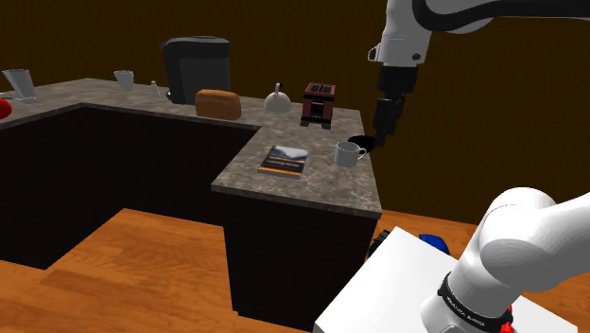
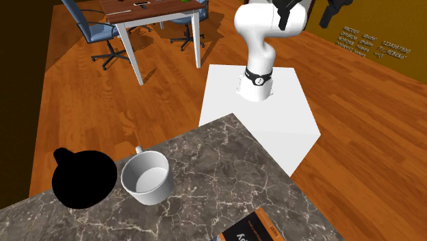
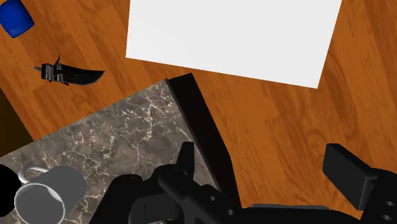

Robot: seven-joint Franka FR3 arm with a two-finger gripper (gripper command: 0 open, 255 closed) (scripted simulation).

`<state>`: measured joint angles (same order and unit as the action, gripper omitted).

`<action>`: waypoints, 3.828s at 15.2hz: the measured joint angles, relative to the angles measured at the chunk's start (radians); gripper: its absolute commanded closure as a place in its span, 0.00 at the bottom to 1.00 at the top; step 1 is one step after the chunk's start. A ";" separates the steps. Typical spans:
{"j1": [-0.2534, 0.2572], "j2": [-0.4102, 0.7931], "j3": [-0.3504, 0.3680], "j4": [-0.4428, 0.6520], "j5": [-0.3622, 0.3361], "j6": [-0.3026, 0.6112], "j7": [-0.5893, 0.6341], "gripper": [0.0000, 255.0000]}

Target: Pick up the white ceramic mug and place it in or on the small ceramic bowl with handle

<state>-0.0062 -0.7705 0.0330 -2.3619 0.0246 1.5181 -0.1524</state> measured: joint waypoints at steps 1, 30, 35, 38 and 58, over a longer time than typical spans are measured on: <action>0.000 0.000 0.000 0.000 0.000 0.000 0.000 0.00; -0.137 0.864 -0.284 0.363 -0.095 0.528 -0.421 0.00; -0.166 1.004 -0.295 0.468 -0.065 0.565 -0.475 0.00; -0.170 1.029 -0.294 0.459 -0.059 0.600 -0.479 0.00; -0.174 1.053 -0.294 0.440 -0.053 0.643 -0.484 1.00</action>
<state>-0.1804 0.2825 -0.2607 -1.9219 -0.0288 2.1610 -0.6361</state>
